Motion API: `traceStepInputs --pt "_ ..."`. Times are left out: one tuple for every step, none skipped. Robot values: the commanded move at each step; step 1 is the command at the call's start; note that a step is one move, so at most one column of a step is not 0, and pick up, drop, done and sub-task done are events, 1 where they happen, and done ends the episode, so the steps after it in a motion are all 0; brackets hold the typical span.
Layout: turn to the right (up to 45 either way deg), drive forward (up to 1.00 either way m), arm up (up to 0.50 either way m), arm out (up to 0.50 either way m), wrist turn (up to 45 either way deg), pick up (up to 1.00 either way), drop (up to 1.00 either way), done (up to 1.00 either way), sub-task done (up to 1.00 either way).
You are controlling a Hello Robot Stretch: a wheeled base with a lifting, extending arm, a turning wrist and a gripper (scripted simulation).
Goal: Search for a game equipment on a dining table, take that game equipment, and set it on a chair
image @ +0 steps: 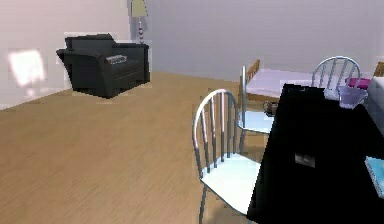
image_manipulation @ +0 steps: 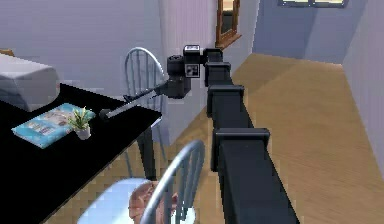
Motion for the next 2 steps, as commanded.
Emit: traceStepInputs --pt "0.0 0.0 0.0 -0.1 0.0 0.0 0.0 0.0 0.0" --pt "0.0 0.0 0.0 0.0 0.0 0.0 0.0 1.0 0.0"
